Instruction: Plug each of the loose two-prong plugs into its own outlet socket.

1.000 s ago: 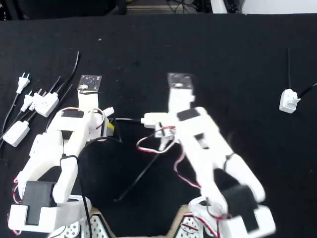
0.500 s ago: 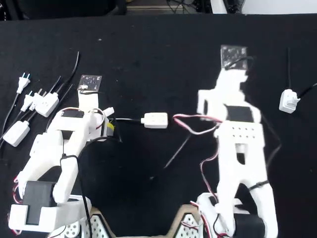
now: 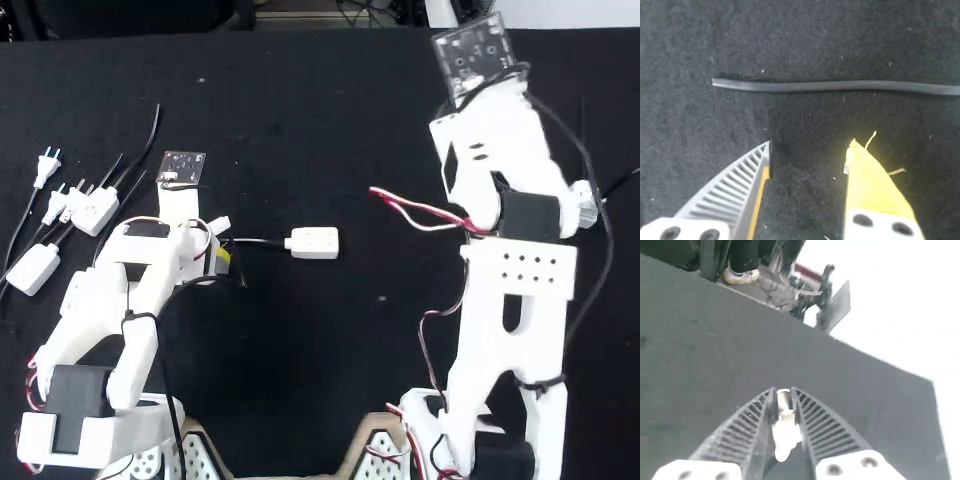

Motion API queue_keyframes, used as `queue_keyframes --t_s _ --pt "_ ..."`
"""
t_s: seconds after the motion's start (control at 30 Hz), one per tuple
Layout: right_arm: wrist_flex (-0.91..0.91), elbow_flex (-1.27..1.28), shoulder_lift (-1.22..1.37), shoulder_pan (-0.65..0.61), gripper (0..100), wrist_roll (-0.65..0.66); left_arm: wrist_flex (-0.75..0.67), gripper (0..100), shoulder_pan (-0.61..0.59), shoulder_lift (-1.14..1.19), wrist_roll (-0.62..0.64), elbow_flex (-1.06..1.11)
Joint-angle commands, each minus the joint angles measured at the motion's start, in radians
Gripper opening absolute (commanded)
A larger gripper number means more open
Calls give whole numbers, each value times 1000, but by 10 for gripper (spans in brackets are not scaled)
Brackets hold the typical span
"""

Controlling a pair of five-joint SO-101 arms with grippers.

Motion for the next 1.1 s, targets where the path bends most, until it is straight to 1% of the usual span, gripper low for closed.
queue_keyframes --t_s 0.0,0.07,0.23,0.3,0.37,0.43,0.5,0.7,0.77,0.8,0.87,0.97,1.0,1.07 --pt "-11 -82 -38 12 11 164 -12 249 -10 -37 12 -4" --pt "43 -82 -38 -5 11 259 -14 249 -10 -37 12 -5" --pt "379 -25 -13 -112 11 506 -14 249 -10 -37 12 -5" --pt "454 42 5 -160 11 565 -14 249 -10 -37 12 -5" --pt "470 131 21 -198 11 582 -14 249 -10 -37 12 -2" --pt "445 229 36 -221 11 585 -14 249 -10 -37 12 -2" --pt "382 332 50 -229 11 585 -14 249 -10 -37 12 -2" --pt "63 627 64 -229 12 580 -14 249 -10 -37 9 -4" --pt "-18 699 65 -230 14 578 -14 249 -10 -37 8 -5" --pt "-38 723 65 -230 25 578 -14 249 -10 -37 8 -5" --pt "-41 750 65 -230 87 560 -14 249 -10 -37 8 -5" --pt "-46 748 59 -230 198 445 -14 249 -10 -37 6 -5" --pt "-41 739 58 -230 217 433 -14 249 -10 -37 6 -7" --pt "-29 702 58 -224 214 419 -14 249 -10 -37 6 -7"
